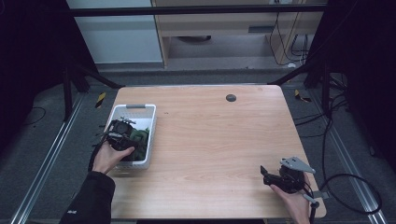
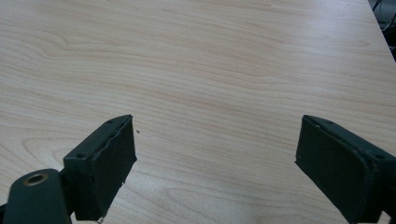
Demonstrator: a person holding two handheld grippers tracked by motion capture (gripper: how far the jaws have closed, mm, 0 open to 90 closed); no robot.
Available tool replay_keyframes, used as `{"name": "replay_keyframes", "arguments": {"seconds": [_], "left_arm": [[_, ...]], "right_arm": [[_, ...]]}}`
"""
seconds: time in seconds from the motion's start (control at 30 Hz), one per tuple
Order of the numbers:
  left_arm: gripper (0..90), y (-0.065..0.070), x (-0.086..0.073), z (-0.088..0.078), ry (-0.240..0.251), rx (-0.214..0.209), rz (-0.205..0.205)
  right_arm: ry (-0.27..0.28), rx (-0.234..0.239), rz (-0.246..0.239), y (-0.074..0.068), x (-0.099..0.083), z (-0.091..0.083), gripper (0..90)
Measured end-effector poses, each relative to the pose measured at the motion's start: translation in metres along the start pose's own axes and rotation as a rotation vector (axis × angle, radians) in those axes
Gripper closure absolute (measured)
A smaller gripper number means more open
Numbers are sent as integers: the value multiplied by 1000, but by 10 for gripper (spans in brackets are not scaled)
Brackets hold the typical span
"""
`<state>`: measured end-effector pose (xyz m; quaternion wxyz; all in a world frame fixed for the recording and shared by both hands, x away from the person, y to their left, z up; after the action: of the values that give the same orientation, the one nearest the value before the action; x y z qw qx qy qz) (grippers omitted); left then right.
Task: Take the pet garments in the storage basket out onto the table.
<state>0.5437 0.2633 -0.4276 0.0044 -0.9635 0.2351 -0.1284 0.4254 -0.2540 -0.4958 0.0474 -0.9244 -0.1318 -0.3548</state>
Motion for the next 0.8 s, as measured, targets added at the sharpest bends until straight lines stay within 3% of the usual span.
{"name": "replay_keyframes", "arguments": {"seconds": [0.3, 0.53, 0.8], "left_arm": [[418, -3, 2, 9, -32, -16, -8], [563, -5, 2, 12, -58, -39, -29], [712, -7, 2, 12, -78, -33, -32]], "right_arm": [[-4, 8, -4, -1, 0, 0, 119], [-7, 14, -8, -1, 0, 1, 119], [-15, 16, -11, -2, 0, 2, 116]]}}
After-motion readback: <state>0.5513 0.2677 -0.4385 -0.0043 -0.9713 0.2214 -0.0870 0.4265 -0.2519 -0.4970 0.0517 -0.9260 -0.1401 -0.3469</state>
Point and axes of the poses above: each handheld gripper's, and its own axes: z roughly forward along the jaws, x roughly out of its top, y roughly to its right, the point moved 2 cm from there along z, roughly forward along the jaws, and after that the axes turned 15 degrees about -y, right-handed, at the moved point
